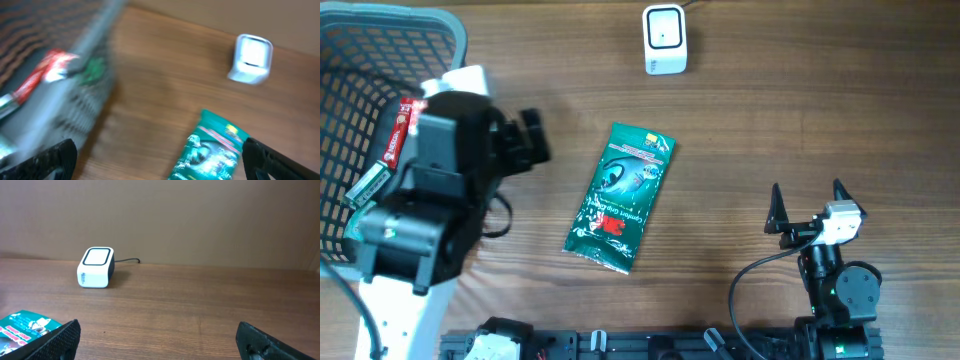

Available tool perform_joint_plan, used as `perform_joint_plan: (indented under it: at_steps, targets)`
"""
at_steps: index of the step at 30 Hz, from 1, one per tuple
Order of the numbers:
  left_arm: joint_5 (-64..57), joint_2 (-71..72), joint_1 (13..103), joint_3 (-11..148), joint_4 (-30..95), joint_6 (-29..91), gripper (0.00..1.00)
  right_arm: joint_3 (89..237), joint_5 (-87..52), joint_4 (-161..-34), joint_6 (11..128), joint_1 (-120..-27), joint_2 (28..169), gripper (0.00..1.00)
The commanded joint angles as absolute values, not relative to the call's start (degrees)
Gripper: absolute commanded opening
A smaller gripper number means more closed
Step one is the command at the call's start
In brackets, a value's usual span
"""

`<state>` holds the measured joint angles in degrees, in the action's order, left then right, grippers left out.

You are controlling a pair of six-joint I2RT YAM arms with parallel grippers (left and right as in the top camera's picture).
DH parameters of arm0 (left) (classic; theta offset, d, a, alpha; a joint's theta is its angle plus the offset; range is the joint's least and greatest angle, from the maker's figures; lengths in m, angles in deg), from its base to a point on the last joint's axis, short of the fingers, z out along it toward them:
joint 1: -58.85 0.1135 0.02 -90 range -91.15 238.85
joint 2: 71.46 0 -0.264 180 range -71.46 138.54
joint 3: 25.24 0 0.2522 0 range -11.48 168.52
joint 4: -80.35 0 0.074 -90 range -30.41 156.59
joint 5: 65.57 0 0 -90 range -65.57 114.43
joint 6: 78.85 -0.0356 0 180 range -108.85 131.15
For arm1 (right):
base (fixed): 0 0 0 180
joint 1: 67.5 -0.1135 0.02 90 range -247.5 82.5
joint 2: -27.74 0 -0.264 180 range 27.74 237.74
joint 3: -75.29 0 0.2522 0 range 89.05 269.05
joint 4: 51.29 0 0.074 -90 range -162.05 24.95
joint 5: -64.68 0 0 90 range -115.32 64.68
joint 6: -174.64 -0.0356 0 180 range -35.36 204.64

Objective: Scan the item barcode
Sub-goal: 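Lift the glove pack out and place it on the table centre, then reach the left gripper into the basket and grasp the tissue pack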

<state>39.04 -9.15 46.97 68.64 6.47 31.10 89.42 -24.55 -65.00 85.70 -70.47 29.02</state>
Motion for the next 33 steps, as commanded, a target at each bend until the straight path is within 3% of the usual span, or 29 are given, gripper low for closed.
perform_joint_plan:
  at_steps: [1,8,12,22,33]
  targets:
    - [41.0,-10.7,57.2,68.6,6.7,39.0,1.00,89.3,-25.3,-64.7,86.1,-70.7,28.8,1.00]
    - [40.4,-6.5,82.4,68.6,13.2,47.1,1.00,89.3,-25.3,-64.7,86.1,-70.7,28.8,1.00]
    - [39.7,1.0,90.2,68.5,11.0,49.5,1.00,89.3,-25.3,-64.7,86.1,-70.7,28.8,1.00]
    - [44.6,28.7,91.8,68.3,5.6,48.9,0.96,89.3,-25.4,-64.7,86.1,-70.7,28.8,1.00]
    - [50.1,42.6,93.2,63.3,7.5,49.0,0.96,89.4,-25.3,-64.7,86.1,-70.7,28.8,1.00]
